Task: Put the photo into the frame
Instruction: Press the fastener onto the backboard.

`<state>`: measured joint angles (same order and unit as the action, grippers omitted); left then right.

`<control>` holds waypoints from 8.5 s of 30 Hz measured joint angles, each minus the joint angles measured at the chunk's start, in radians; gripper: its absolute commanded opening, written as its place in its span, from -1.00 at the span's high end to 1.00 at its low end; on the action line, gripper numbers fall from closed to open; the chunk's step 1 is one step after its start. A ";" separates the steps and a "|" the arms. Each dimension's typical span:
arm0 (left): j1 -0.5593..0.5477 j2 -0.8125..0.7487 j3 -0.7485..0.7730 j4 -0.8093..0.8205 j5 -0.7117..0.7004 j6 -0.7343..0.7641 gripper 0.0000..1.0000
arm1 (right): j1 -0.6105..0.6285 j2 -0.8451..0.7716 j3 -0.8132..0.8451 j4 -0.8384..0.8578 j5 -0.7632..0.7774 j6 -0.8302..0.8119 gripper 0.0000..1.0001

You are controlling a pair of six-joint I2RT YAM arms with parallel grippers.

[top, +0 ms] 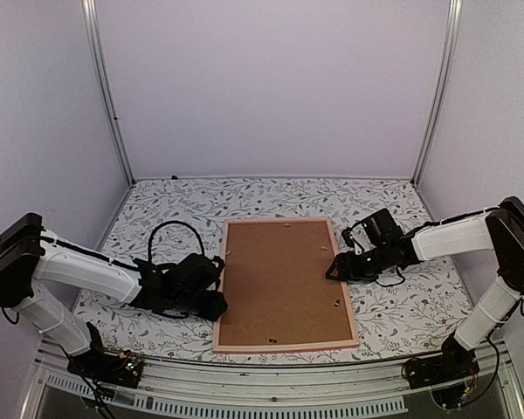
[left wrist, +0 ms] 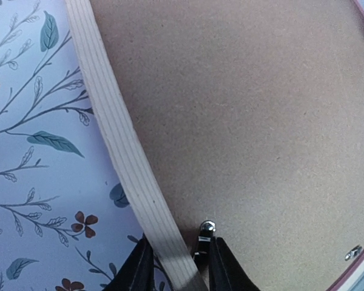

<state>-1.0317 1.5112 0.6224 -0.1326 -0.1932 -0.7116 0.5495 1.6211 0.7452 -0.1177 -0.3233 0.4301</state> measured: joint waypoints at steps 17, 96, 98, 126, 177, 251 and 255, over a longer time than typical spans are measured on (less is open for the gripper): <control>0.000 -0.031 -0.048 0.061 -0.002 -0.006 0.87 | 0.000 0.000 0.000 0.000 0.000 0.000 -0.46; 0.179 0.001 0.180 -0.449 0.043 0.224 0.08 | 0.190 -0.051 -0.080 0.093 0.044 0.108 -0.46; 0.179 -0.004 0.175 -0.444 0.046 0.220 0.06 | 0.190 -0.050 -0.079 0.093 0.044 0.108 -0.46; 0.176 -0.003 0.137 -0.399 0.050 0.211 0.21 | 0.190 -0.034 -0.077 0.123 0.041 0.104 -0.46; 0.185 -0.027 0.059 -0.180 0.087 0.206 -0.04 | 0.190 -0.013 -0.063 0.137 0.048 0.092 -0.46; 0.087 -0.152 0.031 -0.160 -0.041 0.195 -0.17 | 0.321 -0.097 -0.026 -0.217 0.293 0.172 -0.14; 0.087 -0.152 0.031 -0.163 -0.043 0.195 -0.17 | 0.322 -0.100 -0.026 -0.229 0.292 0.167 0.01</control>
<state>-0.9447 1.3590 0.6529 -0.2958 -0.2363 -0.5171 0.8711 1.5208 0.7193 -0.3470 -0.0311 0.5972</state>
